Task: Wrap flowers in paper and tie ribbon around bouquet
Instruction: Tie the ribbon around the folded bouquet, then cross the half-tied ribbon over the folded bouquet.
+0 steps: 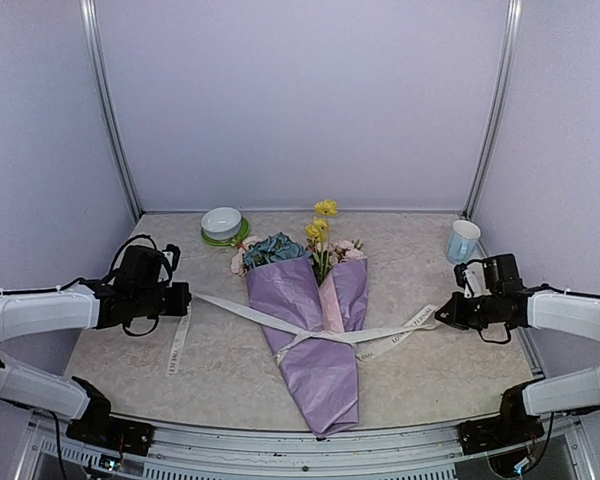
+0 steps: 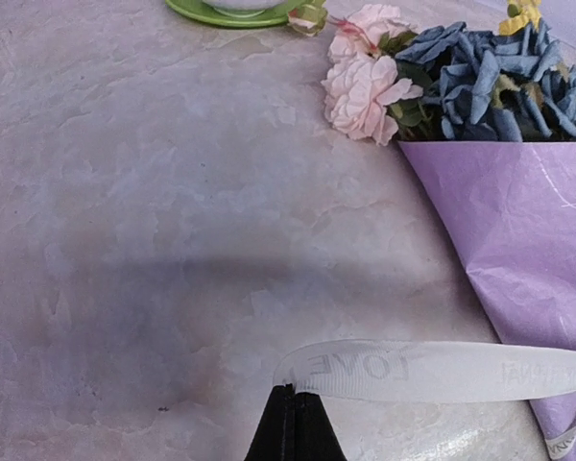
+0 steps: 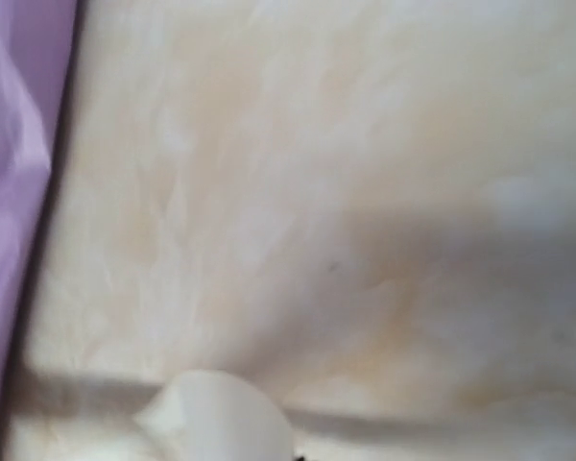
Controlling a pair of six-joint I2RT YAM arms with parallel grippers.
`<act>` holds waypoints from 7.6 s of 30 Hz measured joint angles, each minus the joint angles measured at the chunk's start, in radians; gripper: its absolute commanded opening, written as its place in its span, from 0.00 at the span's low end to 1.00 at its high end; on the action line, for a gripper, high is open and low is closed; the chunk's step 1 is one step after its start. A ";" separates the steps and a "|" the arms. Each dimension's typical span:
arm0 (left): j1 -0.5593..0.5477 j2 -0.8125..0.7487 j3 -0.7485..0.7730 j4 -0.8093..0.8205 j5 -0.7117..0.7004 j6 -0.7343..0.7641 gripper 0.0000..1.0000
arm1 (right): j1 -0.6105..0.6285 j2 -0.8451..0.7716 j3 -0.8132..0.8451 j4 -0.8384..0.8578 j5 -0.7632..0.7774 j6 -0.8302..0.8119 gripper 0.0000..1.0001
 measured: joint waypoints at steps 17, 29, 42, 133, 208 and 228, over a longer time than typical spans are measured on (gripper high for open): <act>-0.310 0.285 0.385 0.116 0.214 0.126 0.00 | 0.070 0.026 0.021 0.082 -0.145 0.034 0.00; -0.146 0.200 0.232 0.099 0.154 0.040 0.00 | -0.041 -0.069 0.045 0.101 -0.073 0.053 0.00; 0.312 -0.248 -0.172 0.126 0.109 -0.156 0.00 | -0.285 -0.089 -0.161 0.294 -0.121 0.192 0.00; -0.559 -0.265 0.338 0.137 0.006 0.278 0.00 | 0.150 -0.424 0.243 0.368 -0.326 0.073 0.00; -0.623 -0.369 0.447 0.143 0.038 0.438 0.00 | 0.835 0.622 0.659 0.535 -0.347 -0.417 0.00; -0.187 -0.306 -0.122 0.013 -0.070 0.027 0.78 | 0.825 0.377 0.483 0.414 -0.521 -0.394 0.00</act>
